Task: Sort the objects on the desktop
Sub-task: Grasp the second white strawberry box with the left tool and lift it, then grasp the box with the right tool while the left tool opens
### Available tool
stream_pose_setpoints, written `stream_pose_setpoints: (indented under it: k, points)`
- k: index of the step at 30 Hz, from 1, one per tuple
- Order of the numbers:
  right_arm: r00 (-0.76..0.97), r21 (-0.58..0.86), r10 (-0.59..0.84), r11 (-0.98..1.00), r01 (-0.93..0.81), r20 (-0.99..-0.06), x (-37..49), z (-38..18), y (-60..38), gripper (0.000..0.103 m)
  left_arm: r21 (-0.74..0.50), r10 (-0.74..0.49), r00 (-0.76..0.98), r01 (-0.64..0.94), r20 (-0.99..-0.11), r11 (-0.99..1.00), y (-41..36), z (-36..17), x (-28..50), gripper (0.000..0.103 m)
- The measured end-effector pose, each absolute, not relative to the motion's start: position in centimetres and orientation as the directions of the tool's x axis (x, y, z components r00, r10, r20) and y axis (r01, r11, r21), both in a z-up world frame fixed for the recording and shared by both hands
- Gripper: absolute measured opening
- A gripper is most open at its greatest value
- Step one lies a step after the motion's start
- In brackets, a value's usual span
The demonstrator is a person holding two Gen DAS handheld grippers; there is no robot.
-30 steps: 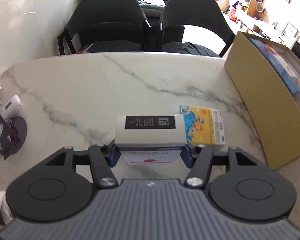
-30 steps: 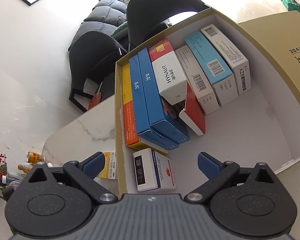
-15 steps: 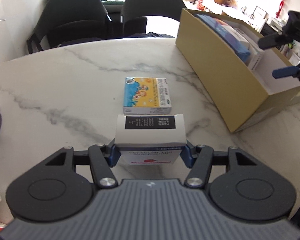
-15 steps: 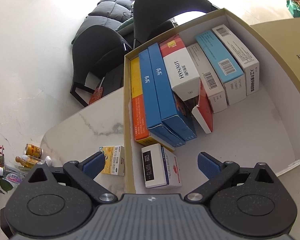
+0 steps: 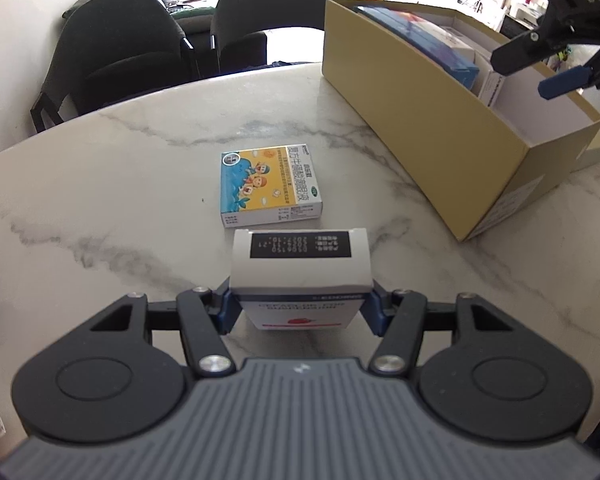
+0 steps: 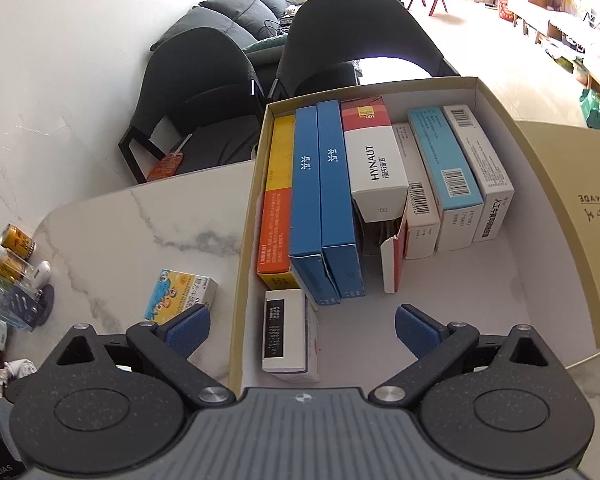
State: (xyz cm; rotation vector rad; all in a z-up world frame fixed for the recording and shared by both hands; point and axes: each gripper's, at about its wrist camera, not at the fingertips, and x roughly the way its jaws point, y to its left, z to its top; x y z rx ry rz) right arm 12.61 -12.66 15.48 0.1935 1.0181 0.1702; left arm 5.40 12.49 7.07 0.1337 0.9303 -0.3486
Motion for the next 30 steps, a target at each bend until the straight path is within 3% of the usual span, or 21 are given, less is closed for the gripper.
stream_pose_setpoints:
  k: [10, 15, 18, 25, 30]
  points:
    - [0.509, 0.203, 0.206, 0.977, -0.062, -0.836, 12.8, 15.4, -12.3, 0.1, -0.011, -0.229, 0.545, 0.374, -0.807, 0.927, 12.0, 6.8, 5.1, 0.06]
    - [0.512, 0.202, 0.219, 0.975, -0.089, -0.831, 12.9, 15.9, -11.4, 0.1, -0.002, -0.219, 0.548, 0.369, -0.807, 0.929, 12.0, 6.9, 4.8, 0.069]
    - [0.511, 0.213, 0.245, 0.969, -0.121, -0.824, 13.0, 16.6, -10.4, 0.1, 0.01, -0.211, 0.562, 0.364, -0.8, 0.932, 12.1, 7.5, 4.4, 0.08]
    - [0.477, 0.239, 0.379, 0.914, -0.329, -0.793, 12.9, 18.7, -5.2, 0.1, 0.015, -0.2, 0.569, 0.35, -0.798, 0.937, 12.7, 8.4, 3.5, 0.087]
    - [0.351, 0.167, 0.41, 0.817, -0.552, -0.842, 12.1, 17.4, 0.8, 0.098, 0.0, -0.19, 0.559, 0.32, -0.807, 0.947, 13.6, 8.2, 2.5, 0.089]
